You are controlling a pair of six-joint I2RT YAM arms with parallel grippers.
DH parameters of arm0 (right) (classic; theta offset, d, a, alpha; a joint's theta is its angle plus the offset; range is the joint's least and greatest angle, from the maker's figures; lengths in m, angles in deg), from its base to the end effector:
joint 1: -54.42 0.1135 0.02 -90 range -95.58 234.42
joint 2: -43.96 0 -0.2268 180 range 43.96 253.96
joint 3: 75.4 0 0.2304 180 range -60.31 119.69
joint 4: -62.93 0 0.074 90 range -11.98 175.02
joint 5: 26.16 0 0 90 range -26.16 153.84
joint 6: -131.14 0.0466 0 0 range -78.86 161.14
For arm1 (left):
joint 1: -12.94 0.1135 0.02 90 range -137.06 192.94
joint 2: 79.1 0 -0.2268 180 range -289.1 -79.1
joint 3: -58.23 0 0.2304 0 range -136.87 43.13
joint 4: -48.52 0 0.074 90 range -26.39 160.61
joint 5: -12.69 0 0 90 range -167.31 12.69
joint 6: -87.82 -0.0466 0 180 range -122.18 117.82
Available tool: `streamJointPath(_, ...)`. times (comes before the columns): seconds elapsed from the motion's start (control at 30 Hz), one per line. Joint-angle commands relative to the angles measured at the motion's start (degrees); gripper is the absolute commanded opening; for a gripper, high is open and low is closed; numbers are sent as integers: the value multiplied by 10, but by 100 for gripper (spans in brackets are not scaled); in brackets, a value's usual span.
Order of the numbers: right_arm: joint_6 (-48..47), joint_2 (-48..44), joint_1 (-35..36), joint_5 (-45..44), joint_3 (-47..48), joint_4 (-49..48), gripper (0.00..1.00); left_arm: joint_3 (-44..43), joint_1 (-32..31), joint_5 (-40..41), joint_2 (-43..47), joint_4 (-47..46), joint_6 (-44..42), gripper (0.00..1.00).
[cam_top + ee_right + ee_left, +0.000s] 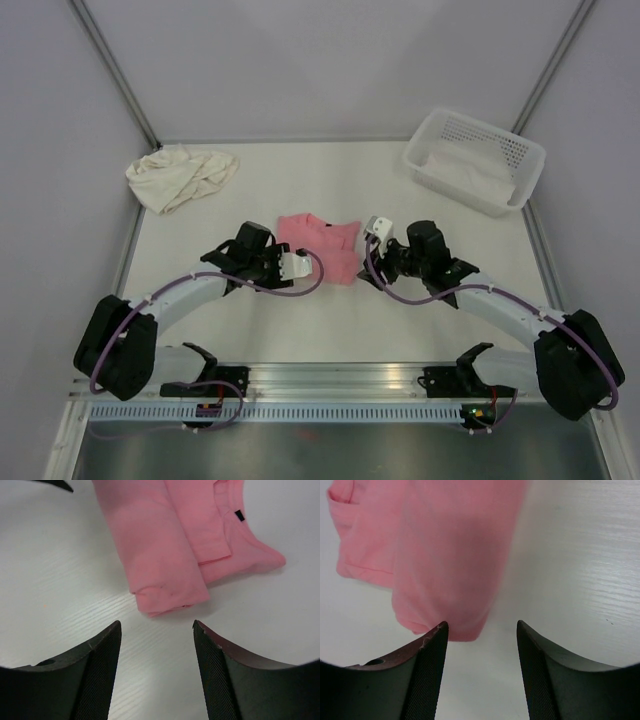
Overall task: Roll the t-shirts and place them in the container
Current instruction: Roll the tshirt
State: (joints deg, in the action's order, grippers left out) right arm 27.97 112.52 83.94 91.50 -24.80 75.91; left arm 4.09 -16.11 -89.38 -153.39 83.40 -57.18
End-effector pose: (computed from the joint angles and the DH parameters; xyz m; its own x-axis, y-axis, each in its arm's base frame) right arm 0.2114 0.1445 0.1943 -0.2573 -0.3776 -0.8895 -0.8642 0.5017 0.0370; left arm 0.2081 -0.1267 0.1545 0.0639 0.8808 -0.4691 0.9193 0.1310 0.3712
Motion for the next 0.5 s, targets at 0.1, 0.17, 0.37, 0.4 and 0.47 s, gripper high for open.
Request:
streamJointPath(0.1,-120,45,93,-94,-7,-103,68,27,-6,16,-49,-60,-74,61)
streamJointPath(0.17,-135,71,110,-133,10,-99,68,21,-6,39,-82,-76,-71,58)
streamJointPath(0.37,-201,115,131,-144,26,-93,71,9,-1,51,-100,-95,-53,54)
streamJointPath(0.4,-207,121,131,-145,22,-98,71,9,-1,47,-100,-95,-51,52)
streamJointPath(0.47,-223,147,131,-131,24,-107,72,10,-1,44,-103,-93,-42,44)
